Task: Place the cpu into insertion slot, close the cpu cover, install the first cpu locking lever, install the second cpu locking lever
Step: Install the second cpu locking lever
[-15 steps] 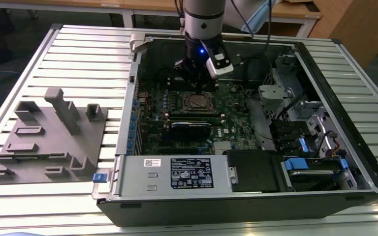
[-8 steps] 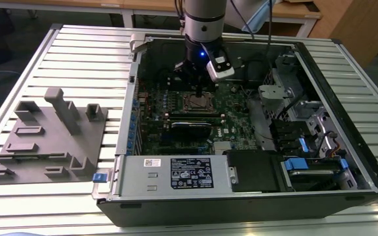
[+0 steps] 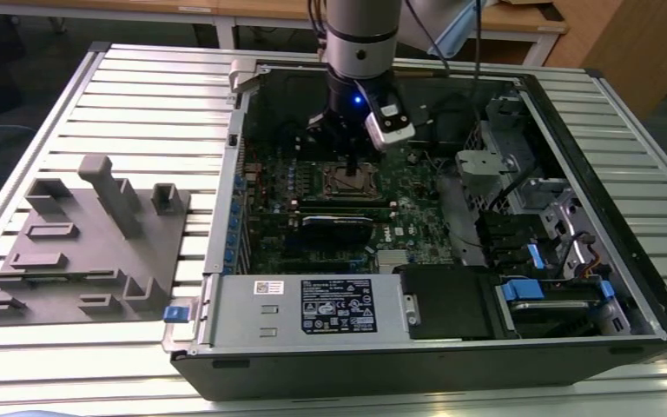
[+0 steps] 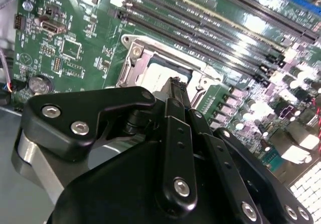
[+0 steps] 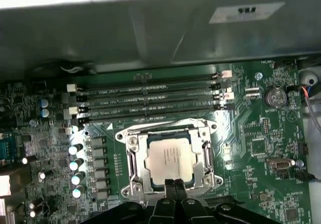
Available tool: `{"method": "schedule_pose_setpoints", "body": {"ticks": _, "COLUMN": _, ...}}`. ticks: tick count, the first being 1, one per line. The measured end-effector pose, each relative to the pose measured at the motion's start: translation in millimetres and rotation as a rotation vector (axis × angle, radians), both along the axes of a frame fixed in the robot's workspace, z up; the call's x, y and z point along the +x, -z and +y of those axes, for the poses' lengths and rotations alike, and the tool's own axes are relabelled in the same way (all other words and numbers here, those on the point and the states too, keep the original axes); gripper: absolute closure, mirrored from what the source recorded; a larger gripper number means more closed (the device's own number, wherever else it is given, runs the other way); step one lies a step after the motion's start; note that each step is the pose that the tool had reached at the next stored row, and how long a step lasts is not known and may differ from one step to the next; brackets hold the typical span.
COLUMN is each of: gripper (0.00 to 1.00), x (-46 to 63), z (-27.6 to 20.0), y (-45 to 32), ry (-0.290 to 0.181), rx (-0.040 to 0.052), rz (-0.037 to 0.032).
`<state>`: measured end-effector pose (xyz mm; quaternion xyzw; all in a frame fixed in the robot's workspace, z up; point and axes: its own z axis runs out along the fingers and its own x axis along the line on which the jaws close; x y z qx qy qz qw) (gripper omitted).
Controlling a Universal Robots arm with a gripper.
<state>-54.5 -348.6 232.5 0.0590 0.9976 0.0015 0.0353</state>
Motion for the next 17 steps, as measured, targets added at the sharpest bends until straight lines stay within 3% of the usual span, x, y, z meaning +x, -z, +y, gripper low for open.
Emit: {"method": "schedule_pose_setpoints", "body": {"ticks": 17, "gripper": 0.89, "x": 0.0, "z": -18.8, "y": 0.0, "ry": 0.000, "rx": -0.0001, "rz": 0.0000}}
